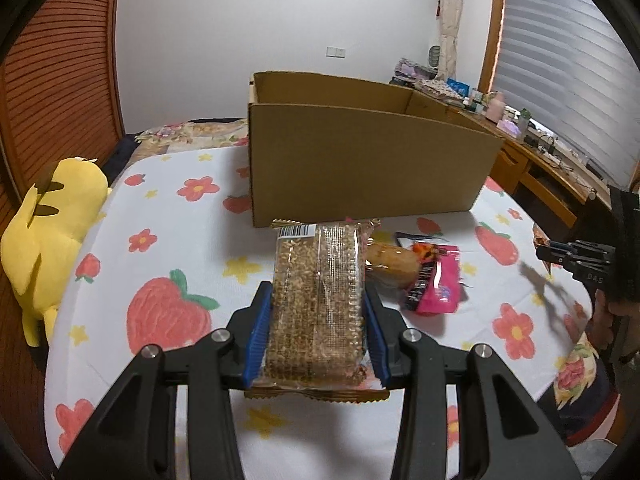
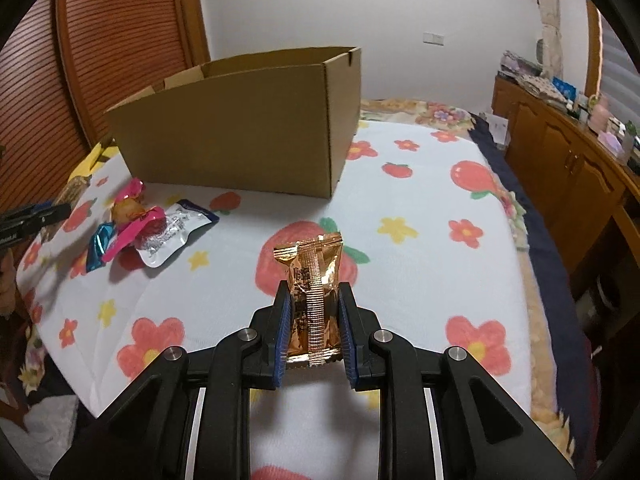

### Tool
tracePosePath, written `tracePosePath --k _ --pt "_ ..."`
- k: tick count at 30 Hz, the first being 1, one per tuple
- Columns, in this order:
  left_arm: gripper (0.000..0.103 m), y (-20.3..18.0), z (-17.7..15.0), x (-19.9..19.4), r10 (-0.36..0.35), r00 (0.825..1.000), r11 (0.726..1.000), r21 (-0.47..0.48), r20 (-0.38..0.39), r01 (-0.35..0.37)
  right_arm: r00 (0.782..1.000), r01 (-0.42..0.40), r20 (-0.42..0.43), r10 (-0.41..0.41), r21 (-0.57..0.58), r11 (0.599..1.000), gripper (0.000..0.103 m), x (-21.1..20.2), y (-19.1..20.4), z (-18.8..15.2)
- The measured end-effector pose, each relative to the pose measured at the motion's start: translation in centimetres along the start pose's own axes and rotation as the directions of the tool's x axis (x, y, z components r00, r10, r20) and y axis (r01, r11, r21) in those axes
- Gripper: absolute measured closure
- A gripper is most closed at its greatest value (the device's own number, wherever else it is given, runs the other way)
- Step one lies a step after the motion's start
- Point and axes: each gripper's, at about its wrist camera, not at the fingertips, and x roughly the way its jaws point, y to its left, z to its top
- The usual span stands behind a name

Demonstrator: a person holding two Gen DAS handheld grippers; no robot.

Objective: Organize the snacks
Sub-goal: 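Carry the granola bar into the box with left tool while right tool carries gold wrapper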

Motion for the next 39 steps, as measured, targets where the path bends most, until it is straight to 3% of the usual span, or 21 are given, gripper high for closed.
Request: tracePosePath --k 20,29,39 --pt "0.062 -2.8 0.9 -2.0 -0.051 0.998 0.999 0.017 0.047 0.05 0.998 -0.026 0.049 0.025 0.013 1.0 0.083 -3.6 0.9 -0.7" --pt "0.062 -3.4 3.7 -1.9 -0.052 0.995 0.998 0.05 0.081 0.048 0.987 -0.079 0.134 0.084 -0.047 0.996 0.083 -5.8 3.2 2.6" --pt "0.062 -3.4 8.8 -0.4 -0.036 0.992 0.997 0.075 0.123 0.027 0.975 -0.052 0.206 0.083 -0.148 0.988 0.083 -6.1 6.0 8.0"
